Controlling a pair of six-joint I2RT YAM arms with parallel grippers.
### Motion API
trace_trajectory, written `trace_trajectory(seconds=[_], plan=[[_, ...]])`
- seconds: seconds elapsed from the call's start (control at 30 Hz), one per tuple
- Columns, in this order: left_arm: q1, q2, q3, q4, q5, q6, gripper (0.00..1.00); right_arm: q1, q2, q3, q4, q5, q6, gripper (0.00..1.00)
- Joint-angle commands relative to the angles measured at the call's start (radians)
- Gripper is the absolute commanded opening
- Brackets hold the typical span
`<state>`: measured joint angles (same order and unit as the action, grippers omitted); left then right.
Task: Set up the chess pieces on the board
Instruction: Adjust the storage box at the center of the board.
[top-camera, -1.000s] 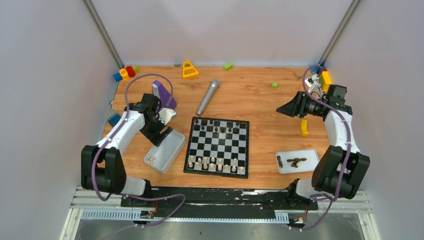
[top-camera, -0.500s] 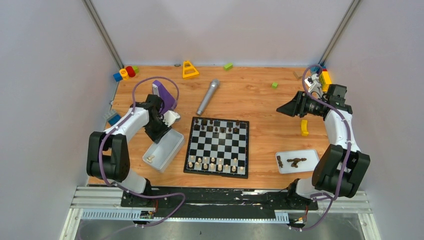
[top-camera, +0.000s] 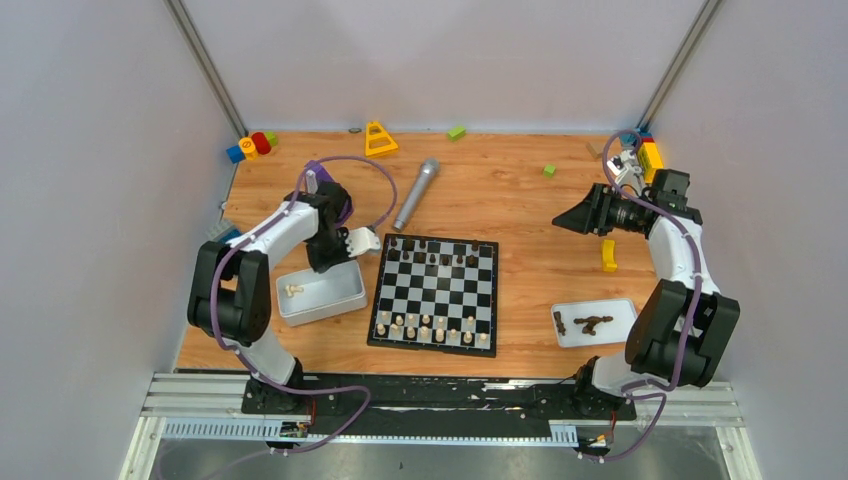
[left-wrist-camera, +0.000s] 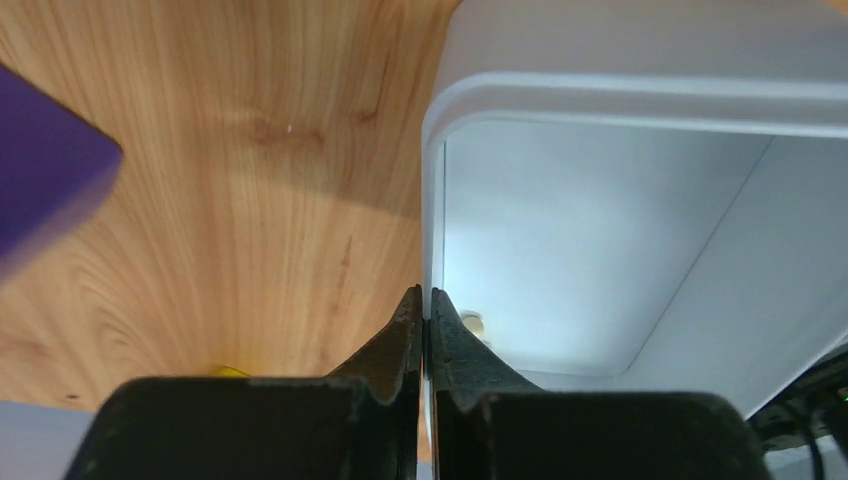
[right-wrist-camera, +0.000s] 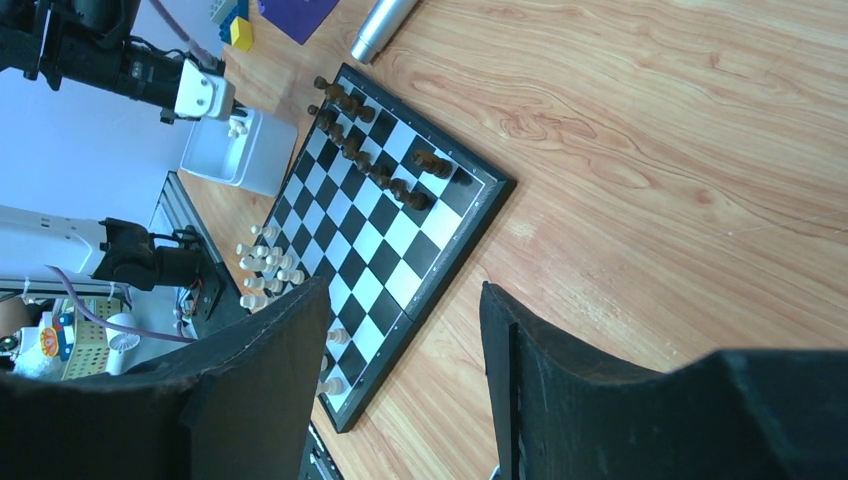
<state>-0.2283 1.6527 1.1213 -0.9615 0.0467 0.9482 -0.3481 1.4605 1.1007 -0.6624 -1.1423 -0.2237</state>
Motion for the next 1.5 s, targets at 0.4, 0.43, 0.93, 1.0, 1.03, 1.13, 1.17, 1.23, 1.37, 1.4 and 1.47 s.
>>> trace_trajectory(seconds=[0.4,0.43,0.93,1.0,1.03,1.13,1.17,1.23,1.37,1.4,1.47], plan=[[-0.236,-0.035,-0.036,0.119,-0.242,0.210,0.40,-0.002,0.090,0.064,-0.024,0.009,-0.040,0.58],[-0.232,-0.039,-0.031,0.127,-0.249,0.200,0.48,-0.003,0.091,0.065,-0.024,0.009,-0.041,0.58],[0.160,-0.216,0.012,0.031,-0.053,-0.293,1.00,-0.003,0.091,0.070,-0.046,-0.020,-0.057,0.58],[0.201,-0.220,-0.032,0.039,-0.053,-0.330,1.00,-0.003,0.090,0.071,-0.047,-0.023,-0.060,0.58],[0.212,-0.217,-0.051,0.038,-0.036,-0.349,1.00,-0.002,0.090,0.071,-0.049,-0.026,-0.061,0.58],[0.288,-0.207,-0.070,0.026,0.053,-0.374,1.00,-0.002,0.090,0.071,-0.052,-0.030,-0.063,0.58],[0.292,-0.197,-0.077,0.023,0.062,-0.381,0.99,-0.003,0.089,0.071,-0.054,-0.032,-0.064,0.58],[0.302,-0.177,-0.087,0.024,0.074,-0.386,0.96,-0.003,0.086,0.072,-0.054,-0.032,-0.065,0.58],[0.306,-0.140,-0.106,0.051,0.063,-0.393,0.82,-0.002,0.079,0.071,-0.055,-0.033,-0.068,0.58],[0.306,-0.135,-0.106,0.062,0.052,-0.395,0.73,-0.002,0.077,0.071,-0.055,-0.033,-0.068,0.58],[0.307,-0.122,-0.101,0.081,0.040,-0.397,0.61,-0.003,0.077,0.071,-0.056,-0.034,-0.068,0.58]])
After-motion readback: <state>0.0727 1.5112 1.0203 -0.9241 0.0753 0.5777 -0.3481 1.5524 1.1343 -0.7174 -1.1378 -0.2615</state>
